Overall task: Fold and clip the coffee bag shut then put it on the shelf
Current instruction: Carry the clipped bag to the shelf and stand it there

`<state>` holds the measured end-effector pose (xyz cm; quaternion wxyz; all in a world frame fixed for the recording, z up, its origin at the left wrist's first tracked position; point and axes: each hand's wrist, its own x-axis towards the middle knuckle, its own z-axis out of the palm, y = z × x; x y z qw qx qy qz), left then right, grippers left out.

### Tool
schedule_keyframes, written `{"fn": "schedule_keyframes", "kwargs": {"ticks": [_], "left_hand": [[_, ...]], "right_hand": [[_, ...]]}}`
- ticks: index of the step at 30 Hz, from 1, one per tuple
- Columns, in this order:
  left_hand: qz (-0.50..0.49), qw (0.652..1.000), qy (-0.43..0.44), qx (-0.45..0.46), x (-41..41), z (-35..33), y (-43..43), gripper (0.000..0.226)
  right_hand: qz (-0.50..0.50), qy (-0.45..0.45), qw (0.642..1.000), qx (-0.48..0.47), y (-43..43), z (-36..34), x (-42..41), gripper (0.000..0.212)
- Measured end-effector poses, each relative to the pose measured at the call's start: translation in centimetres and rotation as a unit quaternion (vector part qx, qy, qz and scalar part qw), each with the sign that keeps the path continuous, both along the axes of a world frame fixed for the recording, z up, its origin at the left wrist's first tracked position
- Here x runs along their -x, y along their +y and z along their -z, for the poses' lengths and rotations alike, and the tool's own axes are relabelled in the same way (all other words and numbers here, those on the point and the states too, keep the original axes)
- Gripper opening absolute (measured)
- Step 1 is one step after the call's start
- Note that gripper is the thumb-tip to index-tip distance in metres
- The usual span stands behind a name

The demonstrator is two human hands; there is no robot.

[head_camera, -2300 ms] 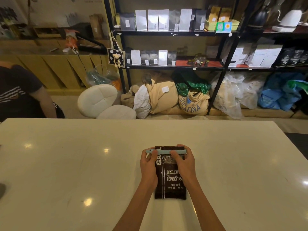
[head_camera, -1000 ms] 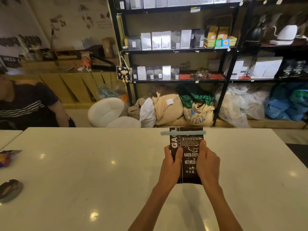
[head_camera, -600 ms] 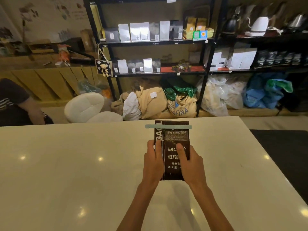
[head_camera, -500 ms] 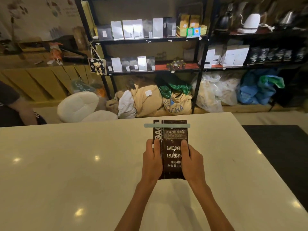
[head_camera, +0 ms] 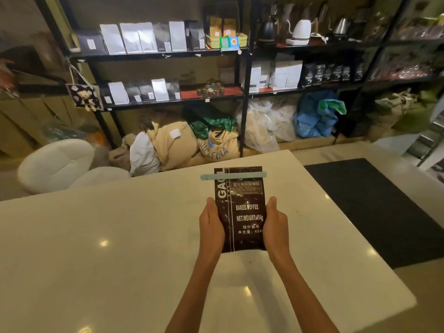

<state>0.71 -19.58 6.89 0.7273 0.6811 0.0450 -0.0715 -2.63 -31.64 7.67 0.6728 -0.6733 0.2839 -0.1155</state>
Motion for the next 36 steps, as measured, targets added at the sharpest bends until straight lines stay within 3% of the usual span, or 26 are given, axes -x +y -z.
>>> {"fn": "schedule_keyframes", "kwargs": {"ticks": [3,7,13,20,28,31,36], "left_hand": [[0.050,0.999,0.004,0.015,0.5,-0.1,-0.9,0.052],[0.082,0.996,-0.027,-0.037,-0.2,-0.5,-3.6,0.048],[0.153,0.986,-0.040,-0.055,1.3,-0.3,-14.0,0.046],[0.258,0.966,-0.025,0.012,4.8,-0.9,-32.4,0.041],[0.294,0.954,-0.055,-0.004,8.0,0.9,-58.4,0.036],[0.287,0.955,-0.072,0.006,9.1,0.5,-64.9,0.039],[0.318,0.945,-0.071,0.015,8.9,0.1,-73.0,0.037]], "right_hand": [[-0.024,0.019,0.999,-0.018,-0.8,-0.1,0.7,0.069],[-0.112,-0.017,0.993,0.032,-3.5,-0.2,2.2,0.050],[-0.003,-0.040,0.995,0.088,-12.3,0.1,5.3,0.012],[0.091,-0.056,0.990,0.089,-30.2,0.8,9.0,0.016],[0.133,-0.011,0.988,0.080,-56.3,1.9,11.8,0.036],[0.156,0.006,0.981,0.118,-62.9,1.2,13.1,0.050],[0.170,0.003,0.978,0.122,-71.2,1.0,13.8,0.048]]}}
